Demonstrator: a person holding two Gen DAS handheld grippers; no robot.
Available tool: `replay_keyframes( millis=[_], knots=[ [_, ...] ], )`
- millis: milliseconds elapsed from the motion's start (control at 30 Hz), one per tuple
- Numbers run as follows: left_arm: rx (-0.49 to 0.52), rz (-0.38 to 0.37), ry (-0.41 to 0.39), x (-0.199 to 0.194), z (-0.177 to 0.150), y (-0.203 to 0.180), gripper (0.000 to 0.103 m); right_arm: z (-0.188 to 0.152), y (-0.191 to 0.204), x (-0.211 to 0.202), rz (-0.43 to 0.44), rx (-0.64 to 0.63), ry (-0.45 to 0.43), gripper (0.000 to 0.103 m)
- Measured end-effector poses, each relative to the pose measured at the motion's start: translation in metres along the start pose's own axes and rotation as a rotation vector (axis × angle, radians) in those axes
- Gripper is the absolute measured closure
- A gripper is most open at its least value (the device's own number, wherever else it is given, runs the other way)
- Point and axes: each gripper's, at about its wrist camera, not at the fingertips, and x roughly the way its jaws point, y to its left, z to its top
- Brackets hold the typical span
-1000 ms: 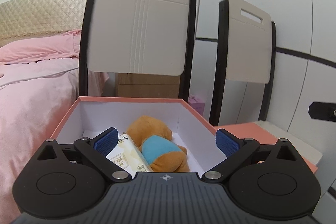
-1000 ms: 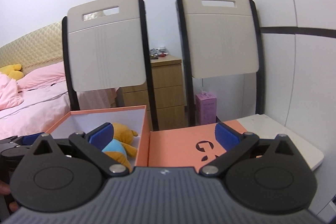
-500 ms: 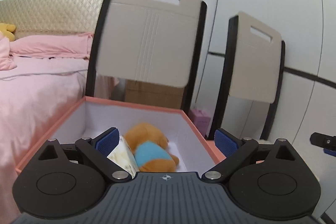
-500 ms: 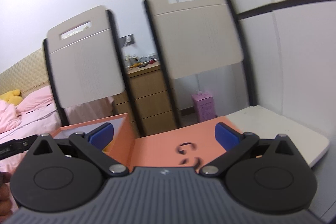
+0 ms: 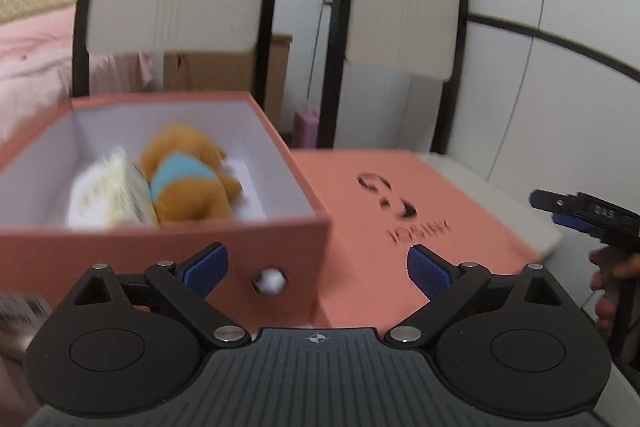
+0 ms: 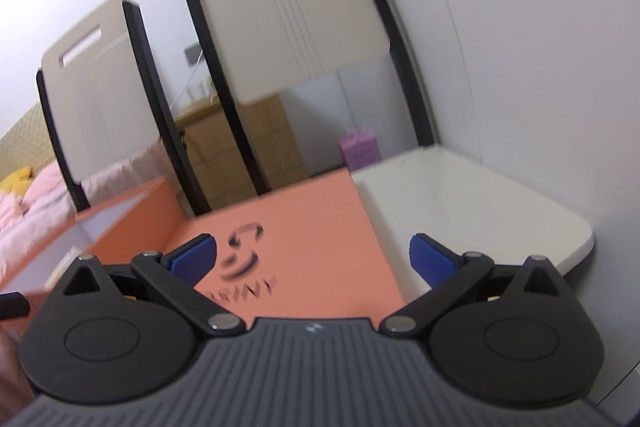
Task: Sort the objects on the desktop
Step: 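Grasp the JOSINY lid edge with the left gripper and lift it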
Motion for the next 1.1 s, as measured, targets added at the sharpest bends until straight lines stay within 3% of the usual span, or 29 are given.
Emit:
replay_keyframes(
  millis=[233, 400, 600, 800, 1100],
  knots=[
    [0.006, -0.003, 0.166, 0.039, -0.023, -0.011, 0.005, -0.023, -0.021, 0.016, 0.051, 0.007, 0.057, 0.0],
    [0.03, -0.044, 0.221, 0.061, -0.028, -0.022, 0.005, -0.032, -0.024, 0.024, 0.08, 0.006, 0.076, 0.0],
    [0.036, -0.077, 0.256, 0.069, -0.031, -0.029, 0.005, -0.036, -0.023, 0.032, 0.102, -0.002, 0.091, 0.0],
    [0.09, -0.04, 0.262, 0.068, -0.033, -0.039, 0.005, -0.036, -0.023, 0.029, 0.121, -0.03, 0.101, 0.0],
    [0.082, -0.089, 0.293, 0.056, -0.034, -0.034, 0.005, -0.043, -0.022, 0.003, 0.128, -0.029, 0.11, 0.0]
  ],
)
